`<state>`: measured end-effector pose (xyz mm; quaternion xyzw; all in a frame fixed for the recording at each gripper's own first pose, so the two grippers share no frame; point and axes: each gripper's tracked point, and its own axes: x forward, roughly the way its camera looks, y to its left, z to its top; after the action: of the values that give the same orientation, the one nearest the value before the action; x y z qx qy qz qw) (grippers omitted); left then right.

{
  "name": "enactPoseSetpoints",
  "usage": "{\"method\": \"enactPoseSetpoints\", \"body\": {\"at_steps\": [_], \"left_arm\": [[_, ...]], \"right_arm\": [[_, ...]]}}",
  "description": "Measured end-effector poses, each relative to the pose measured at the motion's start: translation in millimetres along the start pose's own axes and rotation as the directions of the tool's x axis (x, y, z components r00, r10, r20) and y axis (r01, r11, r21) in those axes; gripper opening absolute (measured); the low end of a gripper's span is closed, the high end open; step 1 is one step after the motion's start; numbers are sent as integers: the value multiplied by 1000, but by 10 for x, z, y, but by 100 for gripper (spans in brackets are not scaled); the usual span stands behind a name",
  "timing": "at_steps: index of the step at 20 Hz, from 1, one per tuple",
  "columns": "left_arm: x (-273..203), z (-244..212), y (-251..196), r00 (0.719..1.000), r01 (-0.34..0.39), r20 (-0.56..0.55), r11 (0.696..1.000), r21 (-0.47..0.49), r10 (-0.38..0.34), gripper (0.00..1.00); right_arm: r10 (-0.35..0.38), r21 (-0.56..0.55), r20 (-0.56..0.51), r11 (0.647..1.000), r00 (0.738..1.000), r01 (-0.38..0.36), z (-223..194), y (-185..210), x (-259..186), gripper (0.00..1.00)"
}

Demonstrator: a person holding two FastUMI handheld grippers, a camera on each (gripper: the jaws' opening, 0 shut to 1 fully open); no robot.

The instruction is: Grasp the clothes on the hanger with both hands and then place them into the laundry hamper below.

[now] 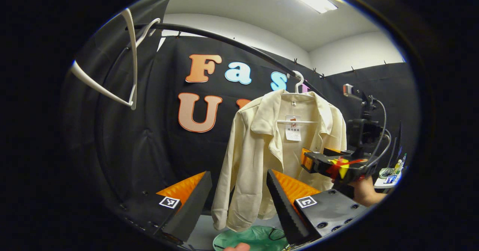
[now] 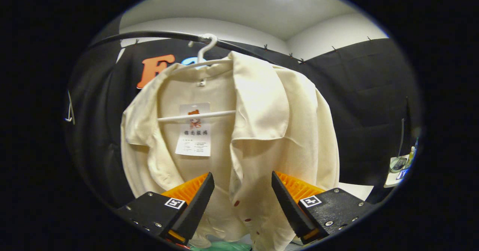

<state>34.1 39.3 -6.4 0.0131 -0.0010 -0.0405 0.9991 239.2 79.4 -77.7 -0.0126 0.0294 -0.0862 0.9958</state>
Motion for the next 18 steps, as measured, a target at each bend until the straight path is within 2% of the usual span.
{"method": "enactPoseSetpoints", "body": {"at_steps": [2,5,7,8,9,10,12,14,15,16,18], "left_arm": [[41,-35,78,1000,10,-9,1000,-9,-11,100],[104,-63,144,998,53,-20,998,-16,-53,96],[134,-75,92,995,96,-19,995,-13,-97,96],[156,-69,30,993,117,-5,993,-21,-117,96],[182,-64,-19,992,124,10,991,-40,-124,96],[239,-71,-84,993,120,11,991,-64,-119,96],[341,-90,-238,993,118,20,989,-91,-117,96],[522,-172,-518,990,139,13,985,-103,-139,96],[631,-257,-668,989,148,0,984,-102,-149,100],[745,-309,-781,989,147,-7,984,-102,-149,96],[982,-402,-980,989,143,-15,984,-101,-146,96]], "right_arm": [[-101,1,5,995,995,101,-49,-172,138,95],[-108,-18,35,994,994,108,23,-308,233,93],[-116,-42,51,992,992,118,89,-504,206,76],[-113,-51,67,992,991,116,164,-594,174,49],[-100,-56,64,993,993,103,216,-669,102,31],[-56,-54,59,997,997,59,270,-683,26,13],[41,-57,68,998,997,-37,367,-641,-187,3],[128,-54,60,991,990,-125,431,-614,-369,1],[173,-45,56,984,983,-171,480,-591,-447,0],[207,-35,62,978,976,-205,544,-585,-517,0],[251,-33,83,968,964,-250,635,-584,-604,0]]}}
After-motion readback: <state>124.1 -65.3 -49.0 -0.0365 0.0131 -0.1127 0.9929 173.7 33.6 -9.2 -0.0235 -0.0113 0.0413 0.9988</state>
